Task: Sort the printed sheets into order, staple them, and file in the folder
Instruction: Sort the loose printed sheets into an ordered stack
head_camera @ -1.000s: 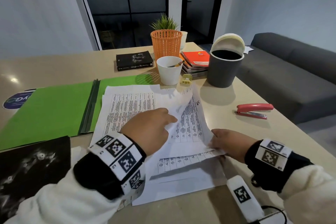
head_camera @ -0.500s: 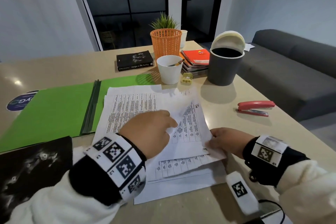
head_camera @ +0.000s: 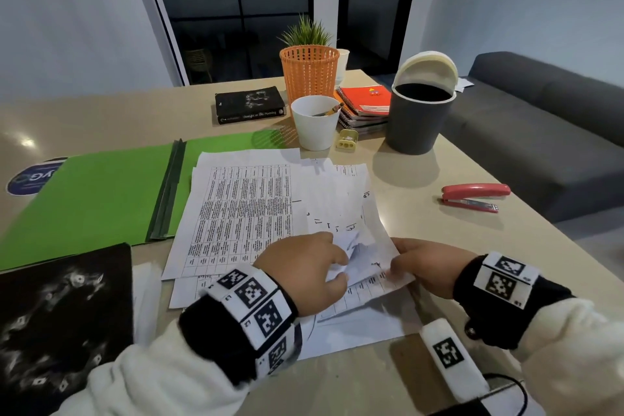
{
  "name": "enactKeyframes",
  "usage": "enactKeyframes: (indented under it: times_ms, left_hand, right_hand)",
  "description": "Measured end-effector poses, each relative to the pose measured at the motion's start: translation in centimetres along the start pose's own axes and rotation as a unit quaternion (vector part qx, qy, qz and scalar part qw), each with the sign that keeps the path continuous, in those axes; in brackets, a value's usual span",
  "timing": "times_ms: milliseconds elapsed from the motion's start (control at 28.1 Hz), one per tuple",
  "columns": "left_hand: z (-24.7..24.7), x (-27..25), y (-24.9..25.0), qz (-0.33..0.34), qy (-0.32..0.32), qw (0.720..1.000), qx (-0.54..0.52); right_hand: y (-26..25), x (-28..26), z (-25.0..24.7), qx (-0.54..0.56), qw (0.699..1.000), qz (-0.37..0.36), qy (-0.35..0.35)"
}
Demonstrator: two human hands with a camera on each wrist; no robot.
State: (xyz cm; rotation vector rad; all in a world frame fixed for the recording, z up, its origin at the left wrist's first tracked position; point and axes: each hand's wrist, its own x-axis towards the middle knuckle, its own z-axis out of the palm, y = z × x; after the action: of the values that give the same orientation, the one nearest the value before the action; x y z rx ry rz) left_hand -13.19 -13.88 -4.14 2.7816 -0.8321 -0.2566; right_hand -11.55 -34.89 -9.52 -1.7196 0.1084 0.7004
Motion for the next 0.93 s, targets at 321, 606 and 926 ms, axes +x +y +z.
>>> enactKeyframes:
  times_ms: [321, 606, 926]
  left_hand:
    - [0.8, 0.0, 0.8, -0.002, 0.048, 0.999, 0.003]
    - [0.6, 0.1, -0.6, -0.067, 0.070, 0.995, -0.019]
    - [0.7, 0.4, -0.2, -0.084, 0.025, 0.996, 0.025]
  right_hand:
    - [-0.8, -0.6, 1.5, -0.081, 0.992, -0.075, 0.065]
    - [-1.1, -0.2, 2.7, -0.121, 0.987, -0.075, 0.077]
    - [-0.6, 0.1, 1.5, -0.090, 0.989, -0.029, 0.113]
